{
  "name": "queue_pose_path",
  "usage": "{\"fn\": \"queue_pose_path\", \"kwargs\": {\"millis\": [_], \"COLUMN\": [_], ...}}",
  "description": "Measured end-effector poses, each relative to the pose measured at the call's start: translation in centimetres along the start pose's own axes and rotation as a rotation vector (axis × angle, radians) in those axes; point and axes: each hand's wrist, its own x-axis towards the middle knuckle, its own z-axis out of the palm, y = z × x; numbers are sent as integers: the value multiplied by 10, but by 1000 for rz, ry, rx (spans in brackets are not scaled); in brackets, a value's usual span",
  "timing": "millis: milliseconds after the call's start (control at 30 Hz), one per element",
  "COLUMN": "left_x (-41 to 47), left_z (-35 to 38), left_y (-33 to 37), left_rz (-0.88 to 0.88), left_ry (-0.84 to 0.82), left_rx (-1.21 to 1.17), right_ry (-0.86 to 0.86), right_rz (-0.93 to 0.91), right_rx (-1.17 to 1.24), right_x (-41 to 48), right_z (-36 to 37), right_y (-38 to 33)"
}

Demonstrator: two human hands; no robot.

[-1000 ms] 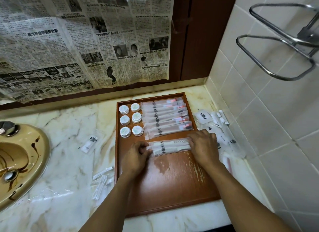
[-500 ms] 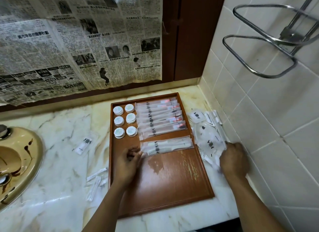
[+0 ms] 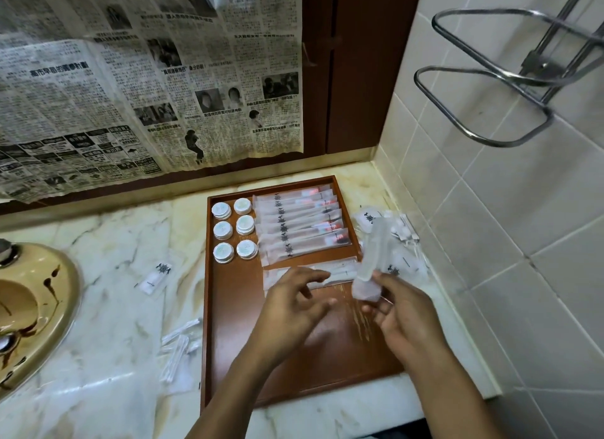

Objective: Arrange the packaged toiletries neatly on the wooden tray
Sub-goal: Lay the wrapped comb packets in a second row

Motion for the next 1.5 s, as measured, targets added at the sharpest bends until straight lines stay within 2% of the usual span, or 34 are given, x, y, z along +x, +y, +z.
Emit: {"fn": "queue_pose_path", "kwargs": {"millis": [67,133,267,367,467,567,633,667,767,867,933,1033,1133,1333,1433,1500], "left_x": [2,1,-1,-2,-7,-8,-10,-11,-15,-19,-22,-21,-16,-11,-9,-9], "left_z": [-1,-1,-7,-15,-24,-33,-38,-39,-39,-34,-31,-29,-33,-30,-22,-18], "left_y": [6,7,9,14,23,29,27,23,10,-7,-18,-32,-36,-77,-95,-103], "left_rz": [195,325,474,496,311,27,-80,-125,-273,-424,-490,-540,-501,-461,-410,-409], "left_ry": [-35,16,197,283,359,414,463,493,578,652,668,623,528,313,224,220], "left_rx": [263,430,502,445,171,-188,-365,-419,-465,-489,-500,-555,-613,-316,-77,-32], "right_ry": [-29,-48,-122,-152,-140,-79,-165,-244,-487,-639,-674,-546,-410,-220,-111,-63], "right_rz": [-20,-54,-75,-84,-186,-384,-433,-401,-155,-118,-124,-169,-288,-510,-652,-729], "right_rx": [-32,-71,-101,-109,-210,-552,-712,-721,-614,-764,-899,-1021,-1221,-1463,-1693,-1838], "right_x": [-3,-3,-3,-4,-3,2,3,3,-2,-4,-3,4,16,56,72,79], "right_z": [11,20,27,27,23,12,3,-1,-8,-16,-17,-16,-15,-15,-10,-5], "right_y": [7,12,21,21,22,22,16,12,3,6,11,19,21,23,24,25]}}
